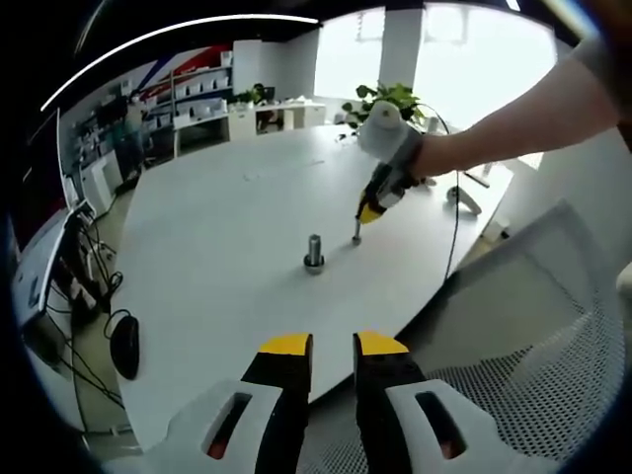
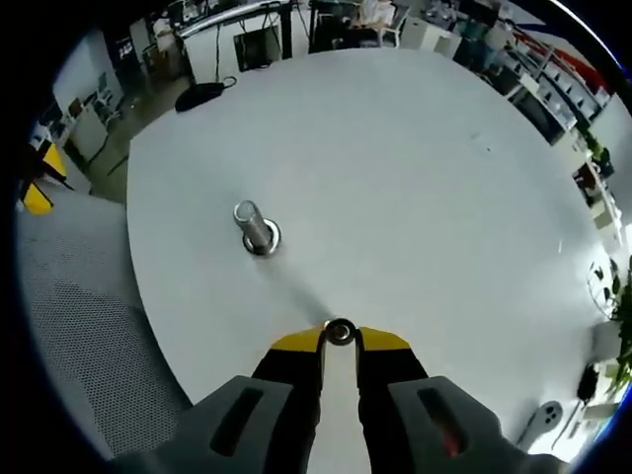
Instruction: Place the washer onto the threaded stud by aligning its center hole with the stud, sliding it down to the base, and recovering from edge contact or off-axis alignment until the washer reaches the visible bottom stop.
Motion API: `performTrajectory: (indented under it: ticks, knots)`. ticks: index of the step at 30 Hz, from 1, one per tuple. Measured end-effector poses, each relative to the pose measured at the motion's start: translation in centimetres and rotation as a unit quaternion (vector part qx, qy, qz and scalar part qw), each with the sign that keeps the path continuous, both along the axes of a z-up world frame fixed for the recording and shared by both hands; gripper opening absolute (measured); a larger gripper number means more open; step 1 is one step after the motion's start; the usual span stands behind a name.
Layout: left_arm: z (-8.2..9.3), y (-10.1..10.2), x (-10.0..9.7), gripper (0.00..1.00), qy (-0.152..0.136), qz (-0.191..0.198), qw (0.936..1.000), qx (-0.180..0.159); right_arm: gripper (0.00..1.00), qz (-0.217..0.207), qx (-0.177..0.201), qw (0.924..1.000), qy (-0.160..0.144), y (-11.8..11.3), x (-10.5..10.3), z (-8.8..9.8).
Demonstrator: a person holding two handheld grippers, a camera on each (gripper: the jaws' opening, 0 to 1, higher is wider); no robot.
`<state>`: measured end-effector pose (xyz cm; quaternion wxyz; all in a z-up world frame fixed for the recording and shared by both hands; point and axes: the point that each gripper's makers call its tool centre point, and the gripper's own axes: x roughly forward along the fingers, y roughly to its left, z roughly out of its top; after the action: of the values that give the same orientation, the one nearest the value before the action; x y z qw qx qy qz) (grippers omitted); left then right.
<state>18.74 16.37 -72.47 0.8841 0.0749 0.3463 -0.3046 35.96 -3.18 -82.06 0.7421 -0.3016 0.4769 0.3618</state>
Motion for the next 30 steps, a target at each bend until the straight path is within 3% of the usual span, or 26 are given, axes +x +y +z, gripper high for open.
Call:
performTrajectory:
  ticks: [15,23,25,30]
  knots:
    - [-0.1,0.0,0.0,0.14,0.003,-0.001,1.0,0.003,0.14,-0.013,-0.029,0.9986,0.042,-0.3,0.1,0.0]
    - [-0.1,0.0,0.0,0.14,0.003,-0.001,1.0,0.003,0.14,0.03,-0.057,0.997,0.042,-0.3,-0.4,-0.3]
    - [-0.1,0.0,-0.1,0.14,0.004,-0.001,1.0,0.003,0.04,0.048,-0.061,0.9958,0.048,-0.4,-0.7,-0.4]
    - [-0.2,0.0,0.0,0.14,0.004,0.001,1.0,0.004,0.09,0.034,-0.062,0.9962,0.05,-0.6,-0.7,-0.9]
